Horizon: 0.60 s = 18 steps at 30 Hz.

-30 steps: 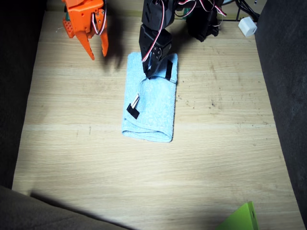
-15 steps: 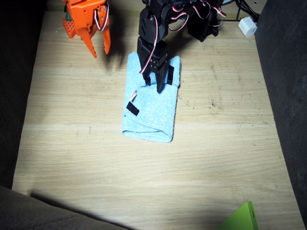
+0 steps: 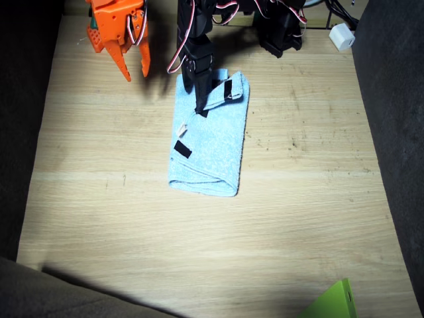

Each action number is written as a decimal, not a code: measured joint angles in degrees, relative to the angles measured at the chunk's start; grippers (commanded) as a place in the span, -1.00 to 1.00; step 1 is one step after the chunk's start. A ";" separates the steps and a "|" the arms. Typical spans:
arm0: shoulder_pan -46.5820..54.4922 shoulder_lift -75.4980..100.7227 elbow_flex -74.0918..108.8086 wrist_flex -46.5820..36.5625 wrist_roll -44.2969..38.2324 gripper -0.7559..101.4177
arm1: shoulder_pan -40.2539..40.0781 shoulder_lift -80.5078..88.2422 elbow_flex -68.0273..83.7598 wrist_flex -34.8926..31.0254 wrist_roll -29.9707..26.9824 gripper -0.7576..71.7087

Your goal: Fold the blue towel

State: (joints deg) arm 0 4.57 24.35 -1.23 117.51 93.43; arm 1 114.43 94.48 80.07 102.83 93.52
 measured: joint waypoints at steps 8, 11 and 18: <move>-2.46 -2.11 -4.39 -0.09 1.05 -0.47 | -0.88 -2.29 0.00 -1.93 0.00 -0.47; -0.35 -0.53 -0.44 0.00 0.62 -0.56 | -0.79 -2.72 0.09 -2.02 0.00 -0.47; 13.62 3.87 2.90 0.00 -3.08 -0.57 | -0.79 -2.29 0.09 -1.58 0.00 -0.47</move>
State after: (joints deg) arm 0 18.19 28.21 1.67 117.51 90.35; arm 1 113.64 92.20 80.16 101.25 93.52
